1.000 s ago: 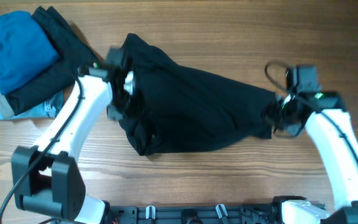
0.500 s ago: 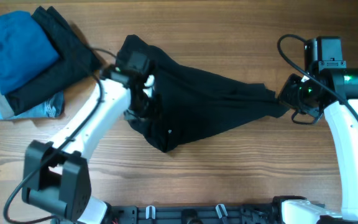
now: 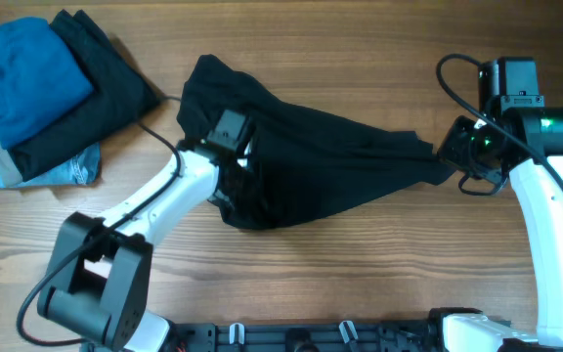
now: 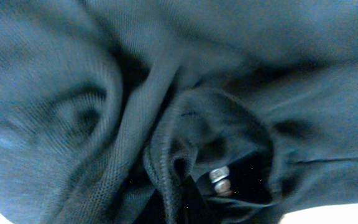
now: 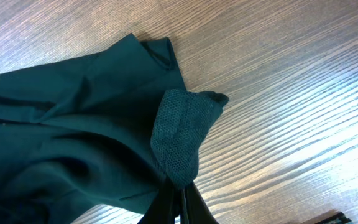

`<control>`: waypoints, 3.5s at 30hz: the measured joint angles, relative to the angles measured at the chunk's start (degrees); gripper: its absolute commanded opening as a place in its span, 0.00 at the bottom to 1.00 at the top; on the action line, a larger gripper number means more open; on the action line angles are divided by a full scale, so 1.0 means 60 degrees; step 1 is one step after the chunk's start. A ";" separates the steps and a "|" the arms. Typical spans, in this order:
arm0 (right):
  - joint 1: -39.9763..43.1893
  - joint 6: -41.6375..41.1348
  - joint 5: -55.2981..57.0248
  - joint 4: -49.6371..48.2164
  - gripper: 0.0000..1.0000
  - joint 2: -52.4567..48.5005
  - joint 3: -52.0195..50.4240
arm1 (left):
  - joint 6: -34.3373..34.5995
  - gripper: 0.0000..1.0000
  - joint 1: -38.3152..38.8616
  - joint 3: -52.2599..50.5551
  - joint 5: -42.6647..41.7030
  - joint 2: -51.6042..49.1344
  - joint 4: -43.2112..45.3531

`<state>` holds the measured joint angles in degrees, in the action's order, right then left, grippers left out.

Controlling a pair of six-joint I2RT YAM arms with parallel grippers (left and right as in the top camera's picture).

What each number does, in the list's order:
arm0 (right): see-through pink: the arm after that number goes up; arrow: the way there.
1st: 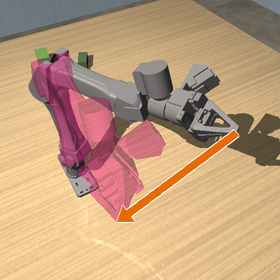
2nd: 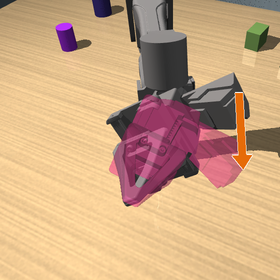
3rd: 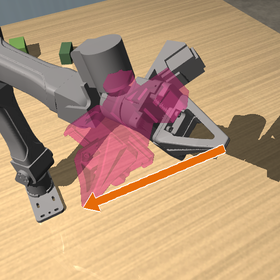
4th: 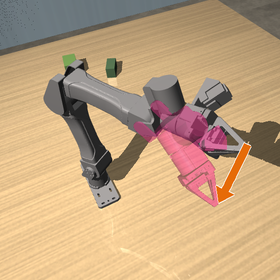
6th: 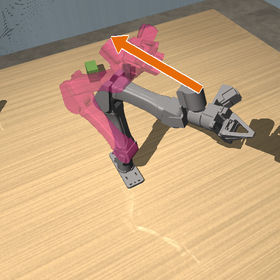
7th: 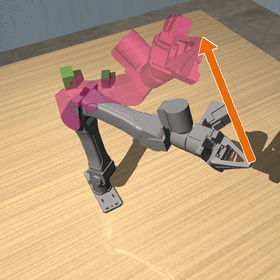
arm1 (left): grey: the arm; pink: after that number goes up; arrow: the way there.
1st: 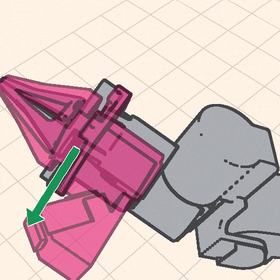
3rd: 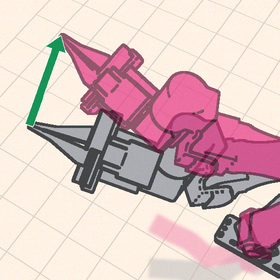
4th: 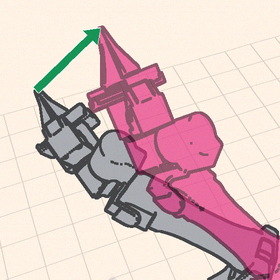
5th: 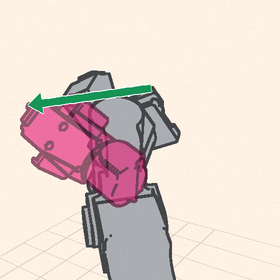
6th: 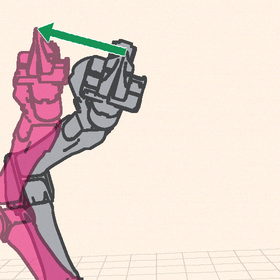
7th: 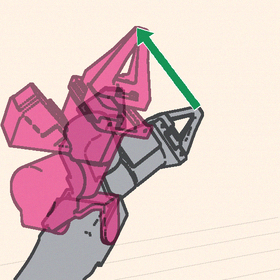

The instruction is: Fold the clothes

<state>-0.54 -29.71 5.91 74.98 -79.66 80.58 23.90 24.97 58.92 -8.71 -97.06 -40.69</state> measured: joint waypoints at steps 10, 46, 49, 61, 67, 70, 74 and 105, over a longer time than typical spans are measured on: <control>-0.0004 0.0295 -0.0171 -0.0066 0.04 0.0051 0.1417 | -0.0510 0.04 -0.3209 0.4801 0.0076 0.4350 -0.0419; 0.0816 0.2758 -0.0561 -0.9092 0.04 -0.2375 0.4149 | -0.0142 0.04 -0.4288 0.6896 -0.0823 -0.0565 0.9103; 0.1060 0.2987 -0.0386 -0.4787 0.05 -0.2331 0.4258 | -0.0120 0.04 -0.4244 0.7187 -0.1836 -0.0299 0.2918; 0.1242 0.2098 0.0718 0.0200 0.04 -0.4503 -0.0546 | -0.2058 0.04 -0.2437 0.3617 -0.2069 -0.2612 -0.5978; 0.1249 0.1381 0.0816 0.0117 0.04 -0.4437 -0.2284 | -0.2226 0.04 -0.2302 0.2455 -0.1745 -0.2605 -0.6841; 0.1249 0.1300 0.0816 0.0066 0.04 -0.3628 -0.2437 | -0.2226 0.04 -0.2302 0.2346 -0.1654 -0.2022 -0.6743; 0.1249 0.1239 0.0809 -0.1348 0.04 -0.2557 -0.2441 | -0.2004 0.04 -0.2302 0.2324 -0.1563 -0.0627 -0.4426; 0.1253 0.2014 -0.1206 -0.6178 0.64 -0.3530 -0.3796 | -0.0357 0.77 -0.4397 0.2299 -0.0947 -0.2433 0.0444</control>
<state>6.98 -17.63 -1.32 37.91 -100.84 57.80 21.76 -1.41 72.71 -14.39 -111.66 -38.02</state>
